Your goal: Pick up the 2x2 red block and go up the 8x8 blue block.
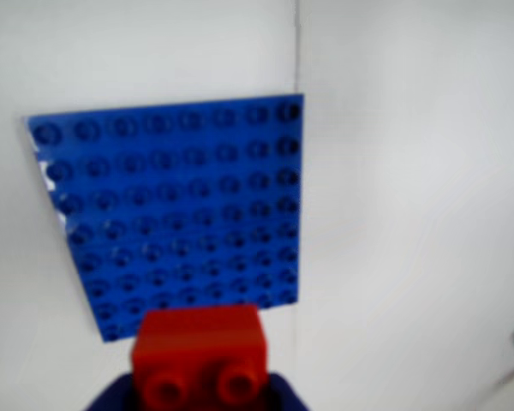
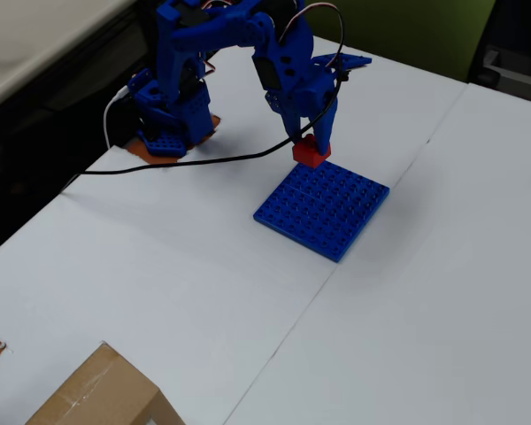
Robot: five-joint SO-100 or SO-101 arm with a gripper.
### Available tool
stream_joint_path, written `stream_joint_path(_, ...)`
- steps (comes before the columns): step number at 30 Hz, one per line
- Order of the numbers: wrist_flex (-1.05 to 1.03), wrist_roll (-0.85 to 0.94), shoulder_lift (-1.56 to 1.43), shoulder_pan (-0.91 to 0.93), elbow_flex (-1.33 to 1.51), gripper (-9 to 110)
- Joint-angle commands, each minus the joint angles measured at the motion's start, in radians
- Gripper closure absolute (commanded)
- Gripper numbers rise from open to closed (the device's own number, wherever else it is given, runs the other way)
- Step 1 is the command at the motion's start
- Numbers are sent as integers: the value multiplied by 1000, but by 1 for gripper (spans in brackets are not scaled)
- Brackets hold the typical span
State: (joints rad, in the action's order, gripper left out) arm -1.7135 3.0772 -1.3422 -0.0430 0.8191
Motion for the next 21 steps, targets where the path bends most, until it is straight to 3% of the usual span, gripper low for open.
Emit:
stream_joint_path(1, -3, 29, 5, 0, -66, 100)
stream_joint_path(21, 52, 32, 37, -11, -67, 100)
